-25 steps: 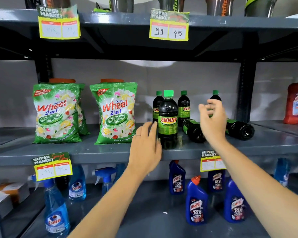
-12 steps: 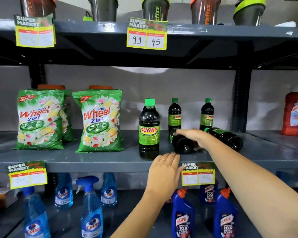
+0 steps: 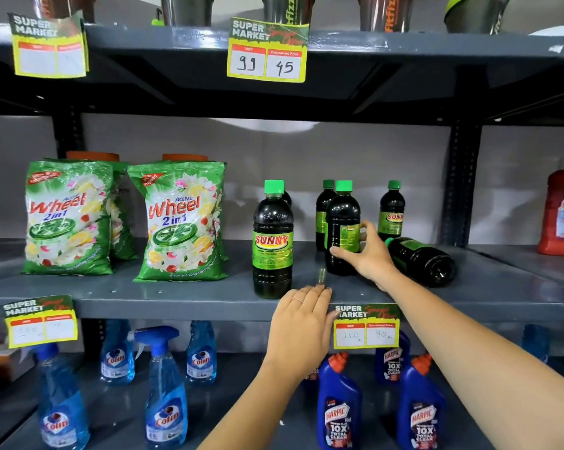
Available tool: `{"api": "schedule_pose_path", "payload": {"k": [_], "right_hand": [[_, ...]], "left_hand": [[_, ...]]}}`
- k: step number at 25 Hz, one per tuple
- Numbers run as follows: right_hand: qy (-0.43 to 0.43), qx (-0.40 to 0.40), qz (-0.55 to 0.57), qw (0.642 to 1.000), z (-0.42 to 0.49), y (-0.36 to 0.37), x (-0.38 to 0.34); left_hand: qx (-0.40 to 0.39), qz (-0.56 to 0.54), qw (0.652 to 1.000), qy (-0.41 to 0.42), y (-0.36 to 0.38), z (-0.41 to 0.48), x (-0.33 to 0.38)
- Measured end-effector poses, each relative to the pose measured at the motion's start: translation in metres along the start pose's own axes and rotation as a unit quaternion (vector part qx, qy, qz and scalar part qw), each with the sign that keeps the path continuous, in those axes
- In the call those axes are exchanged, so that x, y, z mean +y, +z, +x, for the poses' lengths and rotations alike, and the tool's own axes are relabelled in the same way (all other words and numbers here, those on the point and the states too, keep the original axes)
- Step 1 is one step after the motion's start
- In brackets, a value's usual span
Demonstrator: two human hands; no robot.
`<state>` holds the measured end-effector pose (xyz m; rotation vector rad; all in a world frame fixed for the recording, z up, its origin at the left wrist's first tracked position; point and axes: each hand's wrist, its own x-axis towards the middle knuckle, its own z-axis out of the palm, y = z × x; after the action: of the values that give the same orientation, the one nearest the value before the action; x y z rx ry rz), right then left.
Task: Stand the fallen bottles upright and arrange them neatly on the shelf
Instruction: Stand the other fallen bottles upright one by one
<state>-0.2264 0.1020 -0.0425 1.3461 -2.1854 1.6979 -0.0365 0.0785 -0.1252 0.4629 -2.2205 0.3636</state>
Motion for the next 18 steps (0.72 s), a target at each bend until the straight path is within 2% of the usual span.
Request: {"api": "schedule_pose_path", "payload": {"k": [3, 7, 12, 16, 18], "right_hand": [[0.025, -0.021, 0.026, 0.999, 0.007, 0.0, 0.01], [0.103, -0.112, 0.16, 0.975, 0.011, -0.015, 0.023], [0.076, -0.082, 0.069, 0.991, 0.01, -0.007, 0.019], [0.075, -0.121, 0.125, 0.982, 0.01, -0.009, 0.021], [0.073, -0.114, 0.106, 0.985, 0.007, -0.007, 0.024]], "left_hand": [[0.003, -0.003, 1.0, -0.005, 0.002, 0.002, 0.001], [0.004, -0.006, 1.0, -0.001, 0.004, -0.001, 0.007], [0.01, -0.004, 1.0, -0.005, 0.002, 0.001, 0.002], [0.009, -0.007, 1.0, -0.002, 0.004, 0.0, 0.004], [0.009, -0.004, 1.0, -0.002, 0.004, -0.002, 0.004]]}}
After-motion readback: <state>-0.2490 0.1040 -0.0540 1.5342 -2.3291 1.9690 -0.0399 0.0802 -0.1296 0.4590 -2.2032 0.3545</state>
